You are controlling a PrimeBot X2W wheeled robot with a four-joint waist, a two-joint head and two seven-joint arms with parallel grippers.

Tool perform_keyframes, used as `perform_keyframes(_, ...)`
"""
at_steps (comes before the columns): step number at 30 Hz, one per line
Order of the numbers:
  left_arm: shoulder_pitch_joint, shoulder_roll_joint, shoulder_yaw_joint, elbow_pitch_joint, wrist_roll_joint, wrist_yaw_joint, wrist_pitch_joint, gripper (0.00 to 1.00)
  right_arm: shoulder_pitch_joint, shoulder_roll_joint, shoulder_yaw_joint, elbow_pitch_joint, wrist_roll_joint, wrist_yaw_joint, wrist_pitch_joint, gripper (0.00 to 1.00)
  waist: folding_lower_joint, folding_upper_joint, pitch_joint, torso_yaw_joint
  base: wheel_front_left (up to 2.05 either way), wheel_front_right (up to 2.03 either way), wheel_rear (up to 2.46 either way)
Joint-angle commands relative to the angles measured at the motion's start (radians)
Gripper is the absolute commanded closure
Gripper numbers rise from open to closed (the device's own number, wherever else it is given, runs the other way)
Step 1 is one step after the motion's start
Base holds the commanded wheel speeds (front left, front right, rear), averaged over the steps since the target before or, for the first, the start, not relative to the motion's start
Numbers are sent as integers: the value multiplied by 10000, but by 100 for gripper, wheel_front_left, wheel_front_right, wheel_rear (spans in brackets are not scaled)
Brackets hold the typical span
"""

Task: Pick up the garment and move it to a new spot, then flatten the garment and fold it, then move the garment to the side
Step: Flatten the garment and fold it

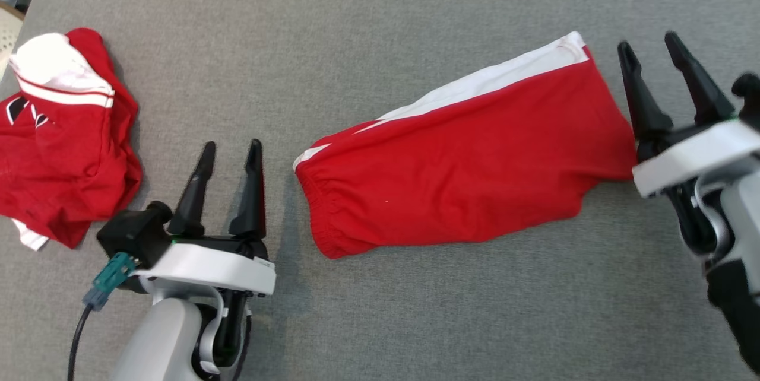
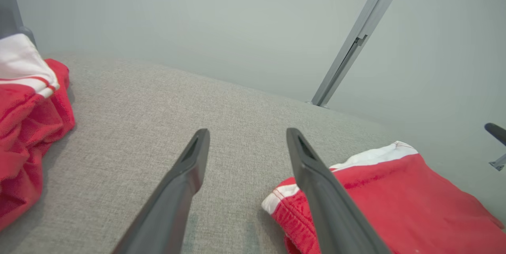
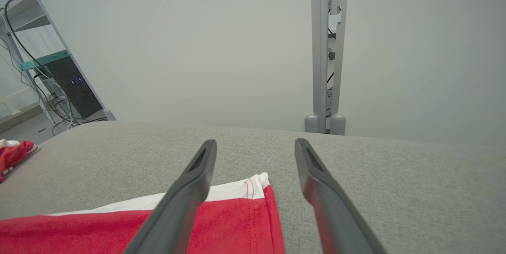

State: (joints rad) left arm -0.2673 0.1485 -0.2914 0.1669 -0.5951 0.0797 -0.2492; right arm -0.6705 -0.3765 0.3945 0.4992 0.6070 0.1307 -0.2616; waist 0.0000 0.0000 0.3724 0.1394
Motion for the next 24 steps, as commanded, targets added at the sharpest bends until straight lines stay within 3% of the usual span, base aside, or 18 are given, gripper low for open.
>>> perform_keyframes(1,95,106,113,-100,202,96,-78,0,345,78,-238,-150,-257,1,-41,0,0,0,-233,-197,0,0,0)
perform_keyframes(9,879,415,804,-718,1380,663,-161,0,2966,1254,-2459,-2182,-2452,1,-45,0,0,0,-874,-642,0,0,0)
perform_keyframes(16,1601,676,820,-471,1774,783,-164,0,4490,1740,-2966,-2890,-3196,1,-46,0,0,0,-1227,-853,0,0,0)
perform_keyframes(24,1728,768,747,-374,1802,894,-24,0,4818,1931,-3198,-3203,-3476,1,212,0,0,0,-1220,-923,0,0,0)
